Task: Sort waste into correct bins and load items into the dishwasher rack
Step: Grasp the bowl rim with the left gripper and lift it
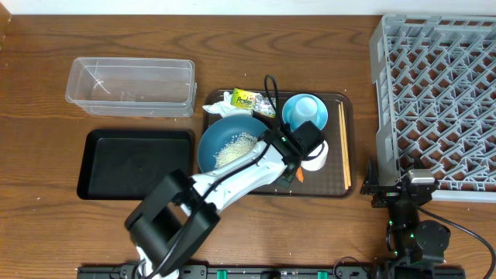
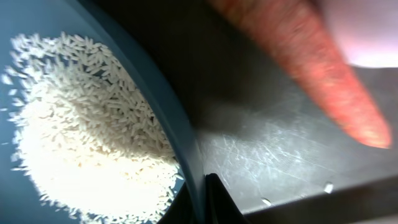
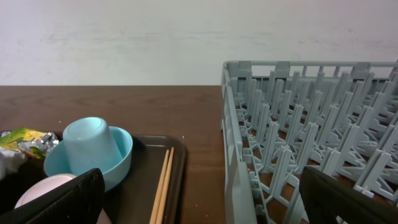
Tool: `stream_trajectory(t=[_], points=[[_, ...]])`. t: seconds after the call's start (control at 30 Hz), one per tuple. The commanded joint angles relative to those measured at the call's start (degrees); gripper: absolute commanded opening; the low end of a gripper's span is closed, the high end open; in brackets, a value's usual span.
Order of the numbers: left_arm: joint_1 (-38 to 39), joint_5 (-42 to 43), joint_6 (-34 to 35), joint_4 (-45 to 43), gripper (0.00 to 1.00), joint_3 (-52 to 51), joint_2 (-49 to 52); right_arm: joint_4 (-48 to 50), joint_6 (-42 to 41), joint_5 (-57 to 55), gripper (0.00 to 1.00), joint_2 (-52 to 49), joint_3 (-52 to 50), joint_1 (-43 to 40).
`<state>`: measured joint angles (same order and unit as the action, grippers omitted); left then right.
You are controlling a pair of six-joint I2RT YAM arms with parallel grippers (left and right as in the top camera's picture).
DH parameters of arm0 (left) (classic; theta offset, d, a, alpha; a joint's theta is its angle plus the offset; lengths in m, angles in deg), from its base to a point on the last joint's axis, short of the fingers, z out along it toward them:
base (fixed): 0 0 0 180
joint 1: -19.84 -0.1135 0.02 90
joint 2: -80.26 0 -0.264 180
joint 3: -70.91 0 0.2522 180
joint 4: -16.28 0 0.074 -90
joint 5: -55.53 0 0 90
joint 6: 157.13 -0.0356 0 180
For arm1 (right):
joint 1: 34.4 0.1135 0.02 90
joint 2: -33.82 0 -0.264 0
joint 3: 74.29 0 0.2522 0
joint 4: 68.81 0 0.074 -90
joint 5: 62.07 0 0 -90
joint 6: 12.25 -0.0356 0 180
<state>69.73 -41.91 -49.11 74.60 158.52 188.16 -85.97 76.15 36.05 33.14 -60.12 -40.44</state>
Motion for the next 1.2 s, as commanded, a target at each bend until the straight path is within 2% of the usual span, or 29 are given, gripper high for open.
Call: stream_trajectory(t=[0.0, 0.37, 0.57, 0.67, 1.03, 1.17], points=[[-0.2, 0.57, 0.26, 0.13, 0.06, 0.33, -3.56, -0.22, 1.05, 0.02, 0.99, 0.31, -0.09, -0.7], [-0.76, 0.55, 0.24, 2.78, 0.06, 0.33, -12.79, -0.22, 1.05, 0.02, 0.99, 0.31, -0.09, -0.68], [-4.24, 0.55, 0.24, 3.32, 0.06, 0.31, -18.32, -0.2, 1.05, 0.02, 0.99, 0.31, -0.09, -0.68], [-7.82, 1.53, 0.24, 3.41, 0.06, 0.31, -20.28, -0.22, 1.05, 0.02, 0.99, 0.31, -0.09, -0.7], [-25.31, 16.94, -0.57, 3.39, 0.06, 0.31, -22.21, -0.2, 1.05, 0.04, 0.99, 0.31, -0.09, -0.7], [-30.25, 20.09, -1.05, 3.82, 0.06, 0.31, -22.23, -0.2, 1.05, 0.02, 0.99, 0.31, -0.09, -0.68]])
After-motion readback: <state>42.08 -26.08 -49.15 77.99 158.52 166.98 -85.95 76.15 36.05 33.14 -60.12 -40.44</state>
